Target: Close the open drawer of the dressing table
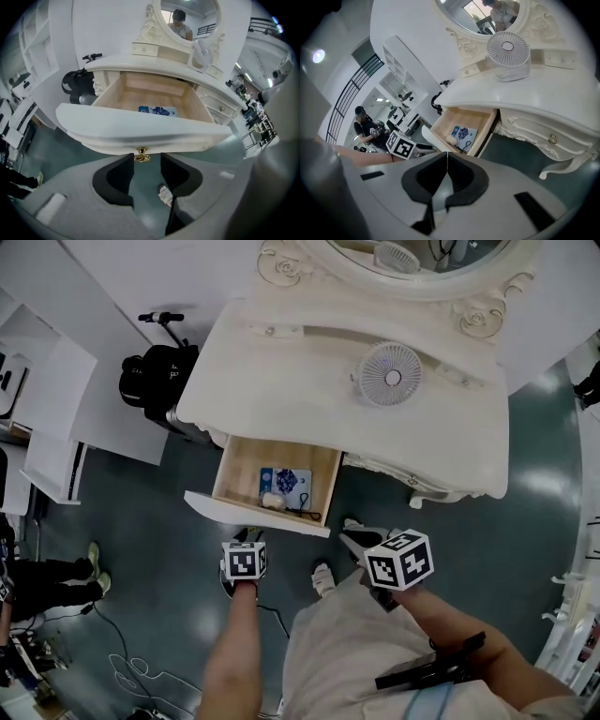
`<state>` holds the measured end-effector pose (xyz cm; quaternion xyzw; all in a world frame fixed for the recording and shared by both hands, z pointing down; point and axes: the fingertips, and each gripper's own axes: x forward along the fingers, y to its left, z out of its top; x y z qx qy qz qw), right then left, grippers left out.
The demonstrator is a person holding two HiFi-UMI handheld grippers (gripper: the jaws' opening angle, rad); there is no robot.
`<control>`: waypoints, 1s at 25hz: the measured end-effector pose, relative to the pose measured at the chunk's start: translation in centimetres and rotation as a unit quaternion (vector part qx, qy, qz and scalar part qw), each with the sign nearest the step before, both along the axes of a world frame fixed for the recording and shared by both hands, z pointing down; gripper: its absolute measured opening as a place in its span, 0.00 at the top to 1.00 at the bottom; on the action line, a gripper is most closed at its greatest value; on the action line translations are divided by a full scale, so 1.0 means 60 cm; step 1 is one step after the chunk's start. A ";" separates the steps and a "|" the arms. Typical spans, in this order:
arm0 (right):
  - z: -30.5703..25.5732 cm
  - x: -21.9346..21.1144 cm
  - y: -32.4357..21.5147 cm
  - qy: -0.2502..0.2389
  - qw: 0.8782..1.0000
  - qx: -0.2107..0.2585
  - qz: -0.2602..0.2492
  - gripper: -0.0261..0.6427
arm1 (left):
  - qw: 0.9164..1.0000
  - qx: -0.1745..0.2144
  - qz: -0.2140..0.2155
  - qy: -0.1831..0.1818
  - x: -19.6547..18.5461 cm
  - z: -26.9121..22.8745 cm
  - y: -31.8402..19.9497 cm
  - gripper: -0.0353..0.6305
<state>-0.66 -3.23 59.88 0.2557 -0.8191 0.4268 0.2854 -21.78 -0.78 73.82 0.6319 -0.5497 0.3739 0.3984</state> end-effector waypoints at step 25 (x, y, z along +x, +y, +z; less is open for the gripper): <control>0.019 0.016 -0.020 0.004 1.000 -0.019 0.008 0.94 | 0.999 -0.036 0.005 -0.016 -0.007 0.022 -0.039 0.77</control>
